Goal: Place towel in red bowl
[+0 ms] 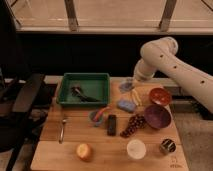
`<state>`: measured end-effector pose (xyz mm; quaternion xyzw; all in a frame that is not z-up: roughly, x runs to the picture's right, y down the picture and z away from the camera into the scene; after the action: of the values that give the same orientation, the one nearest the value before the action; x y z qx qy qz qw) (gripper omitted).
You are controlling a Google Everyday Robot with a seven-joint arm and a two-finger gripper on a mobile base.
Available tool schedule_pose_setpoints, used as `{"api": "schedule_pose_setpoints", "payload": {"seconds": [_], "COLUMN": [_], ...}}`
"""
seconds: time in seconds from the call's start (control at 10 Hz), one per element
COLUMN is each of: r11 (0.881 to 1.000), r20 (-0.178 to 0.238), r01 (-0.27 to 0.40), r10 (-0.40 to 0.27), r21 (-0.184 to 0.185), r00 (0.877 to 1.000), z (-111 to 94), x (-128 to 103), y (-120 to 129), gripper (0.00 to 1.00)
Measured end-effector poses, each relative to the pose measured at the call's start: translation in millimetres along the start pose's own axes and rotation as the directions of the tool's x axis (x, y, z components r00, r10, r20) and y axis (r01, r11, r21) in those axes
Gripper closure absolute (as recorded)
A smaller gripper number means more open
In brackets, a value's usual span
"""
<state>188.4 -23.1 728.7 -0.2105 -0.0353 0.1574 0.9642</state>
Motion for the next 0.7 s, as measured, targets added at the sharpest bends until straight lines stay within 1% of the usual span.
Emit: {"api": "schedule_pose_setpoints", "payload": {"seconds": [0.1, 0.2, 0.3, 0.4, 0.5, 0.6, 0.7], "r11": [0.999, 0.993, 0.988, 0.976, 0.961, 0.955, 0.954], "r20": [-0.015, -0.037, -0.045, -0.055, -0.063, -0.065, -0.063], "r01": [-0.043, -0.114, -0.156, -0.217, -0.276, -0.296, -0.299], "r10": [0.043, 0.115, 0.157, 0.218, 0.277, 0.297, 0.300], "r21": [0.005, 0.012, 0.018, 0.025, 0.022, 0.021, 0.018], "r00": [0.999, 0.993, 0.987, 0.974, 0.959, 0.953, 0.952], "z": [-2, -4, -5, -7, -7, -7, -6], "x": [19, 51, 69, 96, 122, 130, 130], "y": [-4, -10, -14, -20, -23, -24, -24], "gripper": [1.00, 1.00, 1.00, 1.00, 1.00, 1.00, 1.00]}}
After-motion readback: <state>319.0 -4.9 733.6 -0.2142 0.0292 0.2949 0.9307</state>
